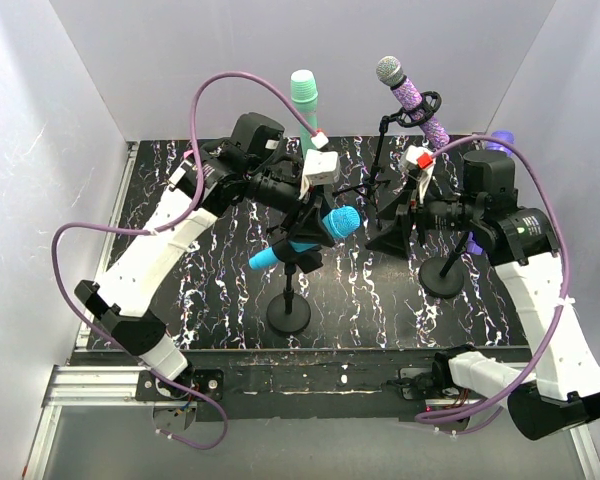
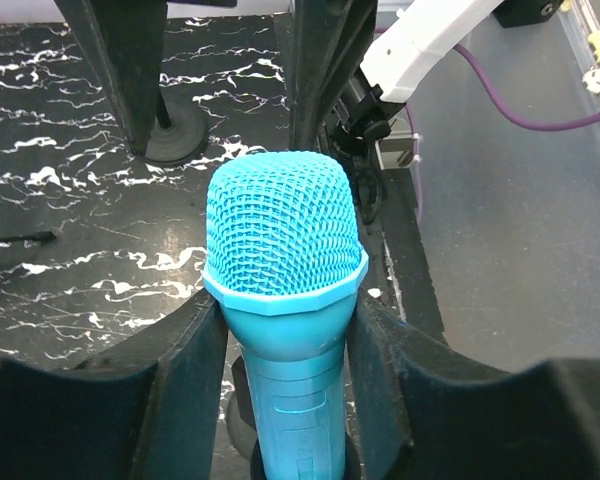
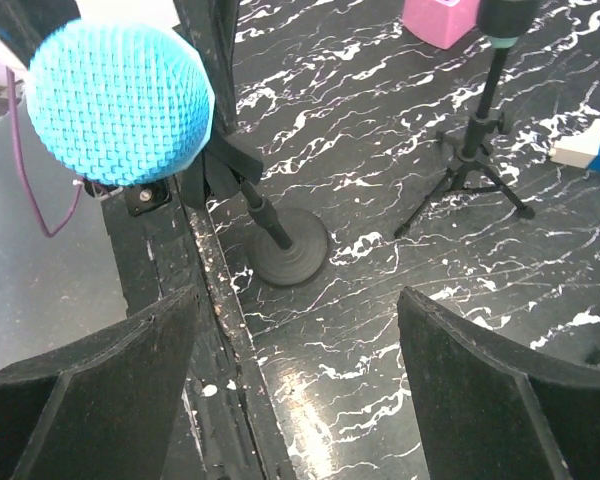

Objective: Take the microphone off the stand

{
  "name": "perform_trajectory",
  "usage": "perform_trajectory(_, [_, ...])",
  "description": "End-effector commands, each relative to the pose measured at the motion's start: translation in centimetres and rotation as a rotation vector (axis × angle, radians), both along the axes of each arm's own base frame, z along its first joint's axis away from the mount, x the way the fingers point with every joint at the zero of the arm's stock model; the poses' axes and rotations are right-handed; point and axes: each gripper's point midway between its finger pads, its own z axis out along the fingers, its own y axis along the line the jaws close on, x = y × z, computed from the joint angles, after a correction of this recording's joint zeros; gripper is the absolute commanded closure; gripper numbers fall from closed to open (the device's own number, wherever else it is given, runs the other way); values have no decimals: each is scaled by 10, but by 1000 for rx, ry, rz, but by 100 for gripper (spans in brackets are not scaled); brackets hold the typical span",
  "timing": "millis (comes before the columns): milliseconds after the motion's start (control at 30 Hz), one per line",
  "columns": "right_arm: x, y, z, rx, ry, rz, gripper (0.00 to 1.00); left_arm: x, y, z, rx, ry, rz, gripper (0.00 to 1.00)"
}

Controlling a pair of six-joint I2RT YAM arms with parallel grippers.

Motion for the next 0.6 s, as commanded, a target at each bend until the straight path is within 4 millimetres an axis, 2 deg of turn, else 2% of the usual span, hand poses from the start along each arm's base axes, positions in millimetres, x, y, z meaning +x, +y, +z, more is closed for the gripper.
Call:
perform_trajectory(0, [-16,9,-7,38,-35,115,13,-9,7,18,-32,-49,-11,80])
perform_trajectory(67, [-17,13,-16,49,-69,131,10,-13,14,20,-47,-110,-23,88])
perform_trajectory(167, [-20,24,-16,120,-225,175,7,-16,24,20,-56,-197,-27,100])
perform_trajectory(267, [-20,39,-22,148,-298,217,6,-14,29,21,-48,-231,7,100])
perform_trajectory(400, [-21,64,-30,170,-283,320,7,-16,36,20,-54,-309,-17,100])
perform_trajectory(567, [-27,95,-29,218,-340,419,7,-17,39,23,-118,-413,-19,100])
